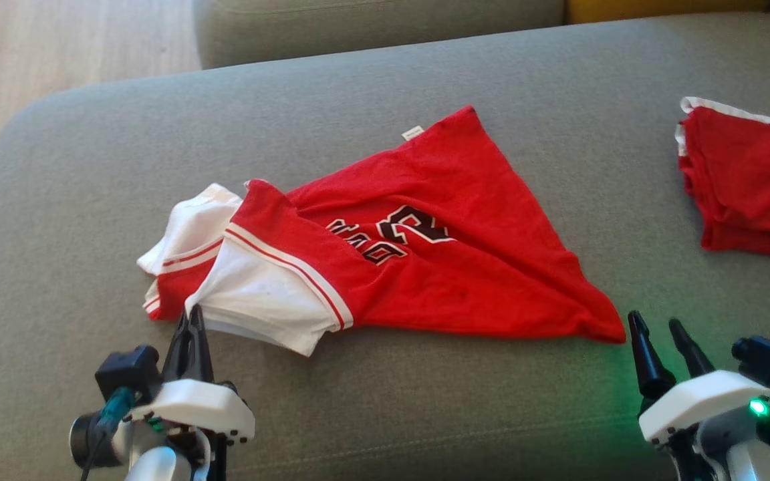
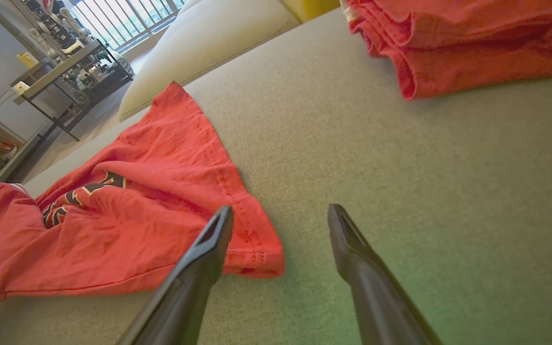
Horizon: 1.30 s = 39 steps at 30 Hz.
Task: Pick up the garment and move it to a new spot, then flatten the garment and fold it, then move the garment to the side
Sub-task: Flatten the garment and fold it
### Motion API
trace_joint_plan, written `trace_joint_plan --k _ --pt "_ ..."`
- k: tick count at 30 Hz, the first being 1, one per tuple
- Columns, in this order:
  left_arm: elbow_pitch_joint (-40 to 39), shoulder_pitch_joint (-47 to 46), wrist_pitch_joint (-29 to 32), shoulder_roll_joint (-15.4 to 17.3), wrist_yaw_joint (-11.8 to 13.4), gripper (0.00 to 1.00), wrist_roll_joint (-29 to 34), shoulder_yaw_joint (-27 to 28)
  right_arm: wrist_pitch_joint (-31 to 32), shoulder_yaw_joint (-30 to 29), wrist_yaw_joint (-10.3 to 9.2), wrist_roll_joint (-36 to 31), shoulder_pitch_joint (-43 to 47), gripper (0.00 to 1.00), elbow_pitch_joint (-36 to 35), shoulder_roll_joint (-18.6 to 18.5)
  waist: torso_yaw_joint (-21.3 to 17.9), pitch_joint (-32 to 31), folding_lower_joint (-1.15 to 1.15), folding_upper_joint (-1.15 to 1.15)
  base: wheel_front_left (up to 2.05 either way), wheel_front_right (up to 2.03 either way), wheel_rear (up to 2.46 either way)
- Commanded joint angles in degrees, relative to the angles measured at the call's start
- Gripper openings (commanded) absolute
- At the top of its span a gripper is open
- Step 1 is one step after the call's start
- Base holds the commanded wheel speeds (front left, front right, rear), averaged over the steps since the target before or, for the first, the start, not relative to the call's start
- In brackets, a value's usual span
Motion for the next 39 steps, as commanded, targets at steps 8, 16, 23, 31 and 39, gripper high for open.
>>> trace_joint_plan --k 8,16,23,31,39 --pt "-5.87 0.83 0.37 1.28 0.34 0.0 0.21 0.88 0.38 2.79 -0.01 3.72 -2.94 1.0 4.56 -0.07 2.55 -0.94 0.0 0.0 0.0 0.0 0.0" --pt "-6.71 1.25 0.65 1.37 0.54 0.0 0.17 0.22 -0.69 3.84 -0.01 3.61 -4.24 1.0 8.3 -0.07 3.19 -0.71 0.0 0.0 0.0 0.0 0.0" --pt "-6.49 1.05 0.72 1.39 0.49 0.0 0.06 -0.22 -1.76 4.77 -0.01 2.93 -5.21 1.0 10.76 -0.07 3.48 -0.58 0.0 0.0 0.0 0.0 0.0" --pt "-7.23 0.64 0.54 1.44 0.78 0.0 -0.23 -0.04 -3.79 6.92 -0.01 -0.01 -5.59 0.0 9.08 -0.71 3.56 -0.39 0.0 0.0 0.0 0.0 0.0" --pt "-13.67 -0.86 0.11 1.42 0.54 0.0 -1.9 1.96 -5.14 7.0 -0.01 -2.42 -5.56 0.0 -0.18 -1.89 3.23 -1.36 0.0 0.0 0.0 0.0 0.0"
